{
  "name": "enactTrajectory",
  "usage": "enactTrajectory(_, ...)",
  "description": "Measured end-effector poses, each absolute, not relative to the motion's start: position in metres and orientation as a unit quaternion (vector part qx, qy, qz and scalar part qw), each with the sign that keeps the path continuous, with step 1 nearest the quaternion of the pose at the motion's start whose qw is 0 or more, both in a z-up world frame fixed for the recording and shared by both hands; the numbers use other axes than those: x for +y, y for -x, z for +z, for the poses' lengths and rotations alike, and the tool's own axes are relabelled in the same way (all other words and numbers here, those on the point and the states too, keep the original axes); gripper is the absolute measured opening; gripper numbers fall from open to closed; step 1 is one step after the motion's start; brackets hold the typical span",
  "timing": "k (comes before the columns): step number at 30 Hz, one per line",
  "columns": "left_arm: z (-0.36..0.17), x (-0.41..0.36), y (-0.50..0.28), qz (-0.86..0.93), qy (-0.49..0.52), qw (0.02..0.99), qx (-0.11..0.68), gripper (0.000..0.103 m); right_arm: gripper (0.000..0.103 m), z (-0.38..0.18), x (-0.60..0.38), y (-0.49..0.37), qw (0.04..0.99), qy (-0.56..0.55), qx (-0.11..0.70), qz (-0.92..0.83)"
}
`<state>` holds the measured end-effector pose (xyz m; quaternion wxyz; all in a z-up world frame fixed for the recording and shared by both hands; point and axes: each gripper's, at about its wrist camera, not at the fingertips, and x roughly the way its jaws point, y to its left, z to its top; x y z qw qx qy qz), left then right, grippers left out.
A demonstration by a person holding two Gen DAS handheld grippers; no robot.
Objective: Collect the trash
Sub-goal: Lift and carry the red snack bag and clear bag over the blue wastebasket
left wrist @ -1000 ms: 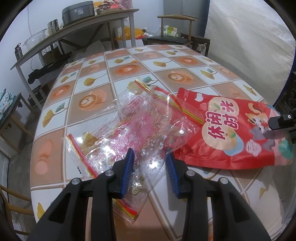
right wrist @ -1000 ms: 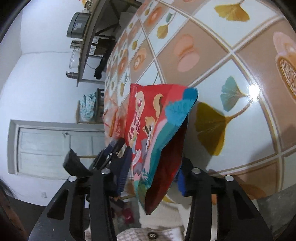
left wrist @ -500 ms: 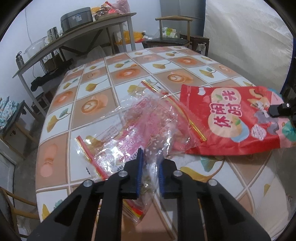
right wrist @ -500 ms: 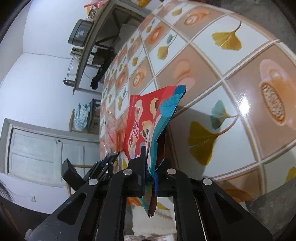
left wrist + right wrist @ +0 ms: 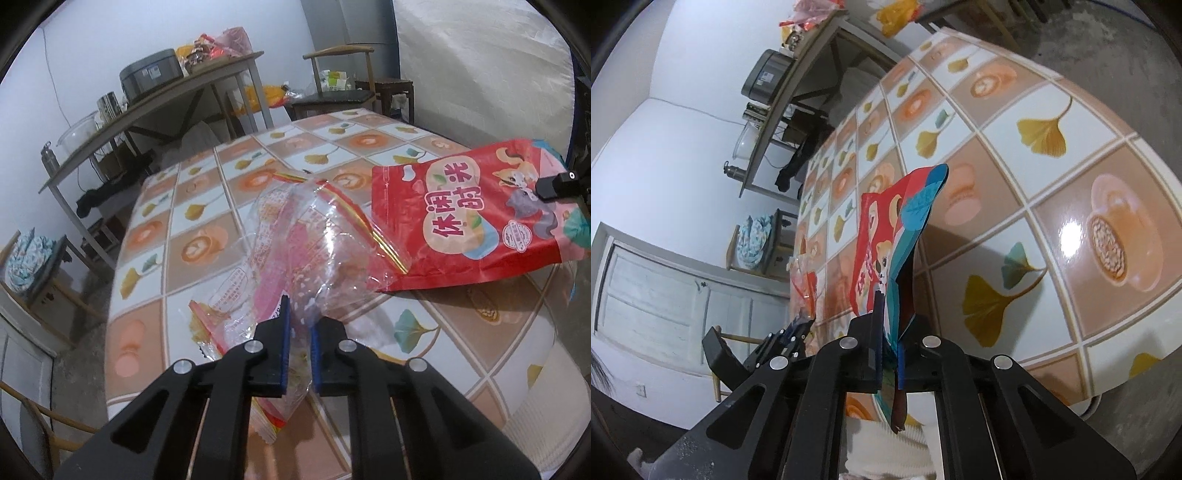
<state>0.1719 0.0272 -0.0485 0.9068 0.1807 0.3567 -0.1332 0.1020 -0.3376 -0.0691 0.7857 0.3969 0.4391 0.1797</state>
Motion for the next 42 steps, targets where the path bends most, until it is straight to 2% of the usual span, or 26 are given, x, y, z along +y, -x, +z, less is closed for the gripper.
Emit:
enactTrajectory(30, -0.017, 0.007, -0.154, -0.134, -0.207, 0.917, 0.314, 0.007, 0.003, -0.033, -0.378, -0.077, 0.827, -0.391, 0.356, 0.19)
enactTrajectory(37, 0.009, -0.031, -0.151, -0.194, -0.208, 0.919, 0.275, 0.007, 0.003, -0.011, -0.436, -0.036, 0.858, -0.398, 0.296, 0.13)
enactTrajectory(42, 0.026, -0.085, -0.148, -0.273, -0.213, 0.903, 0.253, 0.007, 0.003, -0.002, -0.496, 0.021, 0.878, -0.412, 0.239, 0.048)
